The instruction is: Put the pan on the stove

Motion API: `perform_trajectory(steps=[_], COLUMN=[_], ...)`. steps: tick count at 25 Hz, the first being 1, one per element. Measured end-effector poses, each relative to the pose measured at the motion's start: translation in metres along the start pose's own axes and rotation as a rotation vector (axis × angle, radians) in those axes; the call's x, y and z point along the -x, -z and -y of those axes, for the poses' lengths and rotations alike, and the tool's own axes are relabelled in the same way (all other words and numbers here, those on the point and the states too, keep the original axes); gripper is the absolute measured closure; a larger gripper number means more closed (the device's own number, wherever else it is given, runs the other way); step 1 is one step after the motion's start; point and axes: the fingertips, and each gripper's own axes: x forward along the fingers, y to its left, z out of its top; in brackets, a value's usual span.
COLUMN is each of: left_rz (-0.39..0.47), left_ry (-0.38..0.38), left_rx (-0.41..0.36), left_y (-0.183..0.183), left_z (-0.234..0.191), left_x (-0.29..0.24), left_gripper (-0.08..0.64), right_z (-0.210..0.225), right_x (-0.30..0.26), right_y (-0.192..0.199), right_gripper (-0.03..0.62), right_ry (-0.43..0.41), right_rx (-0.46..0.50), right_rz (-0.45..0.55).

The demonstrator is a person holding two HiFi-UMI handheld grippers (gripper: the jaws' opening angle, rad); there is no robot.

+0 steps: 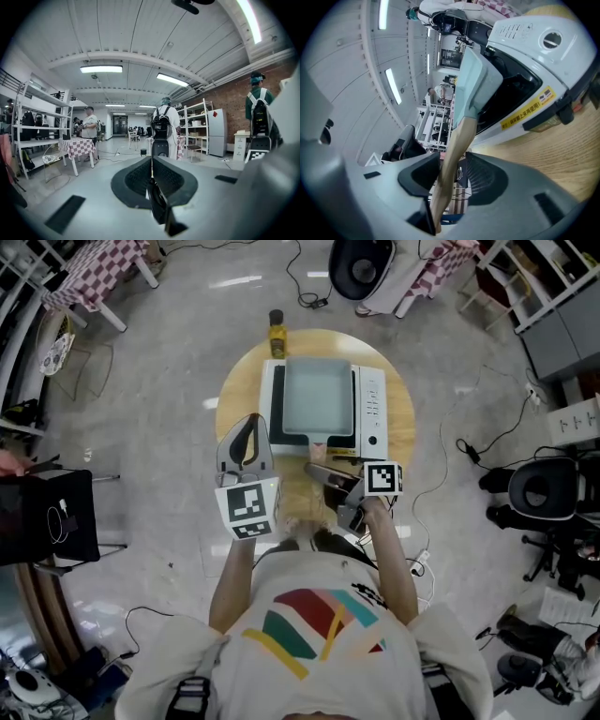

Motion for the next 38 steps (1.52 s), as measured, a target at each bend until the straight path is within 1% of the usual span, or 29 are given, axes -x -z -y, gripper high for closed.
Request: perform_trajectory(steps=[3, 5, 8, 10, 14, 16, 18, 20, 22, 23, 24, 25, 26, 28, 31, 32, 35, 38], left_rz=[0.003, 0.005, 0.005, 0.002, -0.006, -0.004, -0.008, -0.008, -0.003, -0.003, -0.007, -0.012, -0.015, -0.011, -0.007, -0.004, 0.031, 0.054], left_ry=[0.006, 0.008, 0.010, 0.010, 0.011, 0.010, 0.012, 0.014, 0.015, 0.014, 0.012, 0.011, 0.011, 0.014, 0.020, 0.020, 0.020, 0.027], left_rx=[0.003, 0.006, 0.001, -0.005, -0.010, -0.009, -0.008, -0.005, -0.007, -0.008, -0.010, -0.011, -0.011, -0.010, -0.013, -0.014, -0.012, -0.011], left_y=[-0.002, -0.004, -0.003, 0.000, 0.003, 0.003, 0.005, 0.005, 0.003, 0.003, 0.004, 0.005, 0.006, 0.005, 0.003, 0.002, -0.008, -0.017], left_z=[0.002, 0.003, 0.005, 0.006, 0.008, 0.008, 0.009, 0.010, 0.011, 0.011, 0.011, 0.011, 0.011, 0.013, 0.016, 0.016, 0.018, 0.021], left_x=[-0.002, -0.002, -0.001, -0.001, -0.002, -0.003, -0.004, -0.004, -0.004, -0.004, -0.005, -0.005, -0.005, -0.005, -0.004, -0.003, -0.001, 0.001], left_gripper=[0.554, 0.554, 0.554, 0.554, 0.554, 0.554, 0.554, 0.554, 0.554, 0.554, 0.554, 0.554, 0.554, 0.554, 0.554, 0.554, 0.554, 0.554], right_z=[0.001, 0.007, 0.007, 0.007, 0.004, 0.011, 0.016, 0.015, 0.015, 0.017, 0.020, 0.023, 0.023, 0.020, 0.011, 0.008, -0.011, -0.040], right_x=[0.006, 0.012, 0.016, 0.020, 0.028, 0.035, 0.040, 0.042, 0.046, 0.048, 0.052, 0.054, 0.056, 0.057, 0.060, 0.062, 0.069, 0.073], right_y=[-0.001, -0.001, -0.004, -0.003, -0.005, -0.005, -0.007, -0.007, -0.009, -0.010, -0.010, -0.011, -0.014, -0.022, -0.040, -0.048, -0.071, -0.090], right_gripper=[0.443, 0.443, 0.443, 0.443, 0.445, 0.443, 0.443, 0.443, 0.443, 0.445, 0.456, 0.493, 0.520, 0.541, 0.564, 0.577, 0.586, 0.592], right_ry=[-0.008, 0.027, 0.019, 0.026, -0.018, 0.009, 0.027, 0.023, 0.026, 0.041, 0.071, 0.104, 0.126, 0.170, 0.282, 0.331, 0.483, 0.571], right_rx=[0.000, 0.009, 0.089, 0.056, 0.039, 0.015, 0.020, 0.024, 0.073, 0.090, 0.079, 0.068, 0.084, 0.165, 0.319, 0.382, 0.593, 0.772], right_rz=[0.016, 0.019, 0.014, 0.025, 0.045, 0.058, 0.066, 0.068, 0.062, 0.064, 0.074, 0.088, 0.099, 0.114, 0.144, 0.159, 0.205, 0.257])
